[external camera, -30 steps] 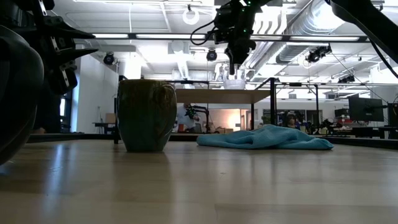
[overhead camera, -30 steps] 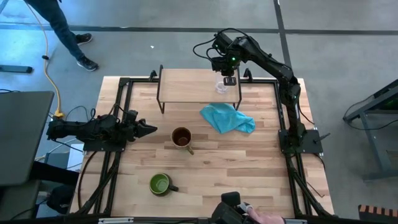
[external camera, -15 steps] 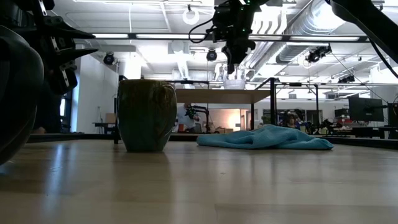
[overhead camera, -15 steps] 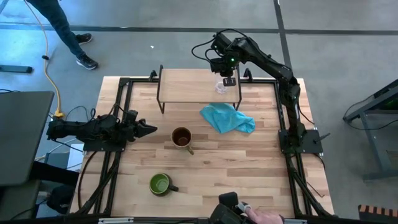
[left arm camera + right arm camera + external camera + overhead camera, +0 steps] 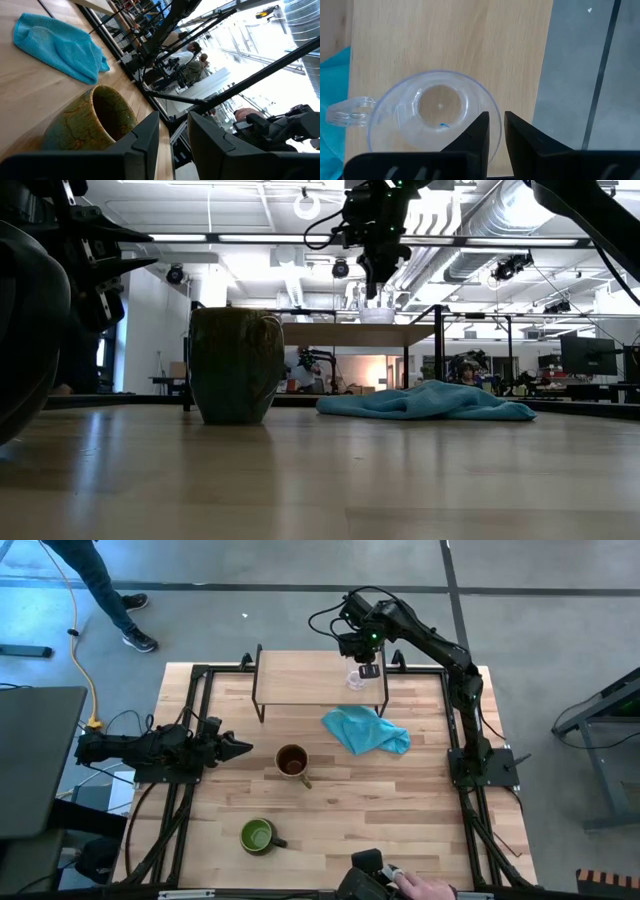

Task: Stack small to large cups/mugs on shelf
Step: Put the transparent mug on the shelf

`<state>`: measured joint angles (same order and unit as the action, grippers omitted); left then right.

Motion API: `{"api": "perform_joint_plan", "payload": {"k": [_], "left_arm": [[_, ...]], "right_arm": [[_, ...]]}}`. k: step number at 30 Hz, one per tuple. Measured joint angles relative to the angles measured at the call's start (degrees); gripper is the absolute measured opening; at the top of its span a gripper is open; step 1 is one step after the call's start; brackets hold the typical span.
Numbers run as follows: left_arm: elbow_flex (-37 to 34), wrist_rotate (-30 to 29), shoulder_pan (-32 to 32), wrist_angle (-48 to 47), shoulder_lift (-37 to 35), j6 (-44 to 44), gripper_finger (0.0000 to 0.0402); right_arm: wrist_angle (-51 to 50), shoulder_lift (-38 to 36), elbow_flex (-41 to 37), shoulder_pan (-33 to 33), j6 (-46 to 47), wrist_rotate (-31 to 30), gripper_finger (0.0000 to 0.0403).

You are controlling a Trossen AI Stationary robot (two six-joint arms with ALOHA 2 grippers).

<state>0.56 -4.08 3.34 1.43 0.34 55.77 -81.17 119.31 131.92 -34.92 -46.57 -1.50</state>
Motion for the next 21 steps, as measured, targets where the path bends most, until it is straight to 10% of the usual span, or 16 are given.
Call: {"api": "perform_joint_plan", "payload": {"k": [21], "left_arm": [[0.0,0.64,0.01,-0.07,0.0,0.0,0.009]], "right_arm": [[0.26,0.0,0.0,0.96,-1.68,-2.6,0.0052]]}}
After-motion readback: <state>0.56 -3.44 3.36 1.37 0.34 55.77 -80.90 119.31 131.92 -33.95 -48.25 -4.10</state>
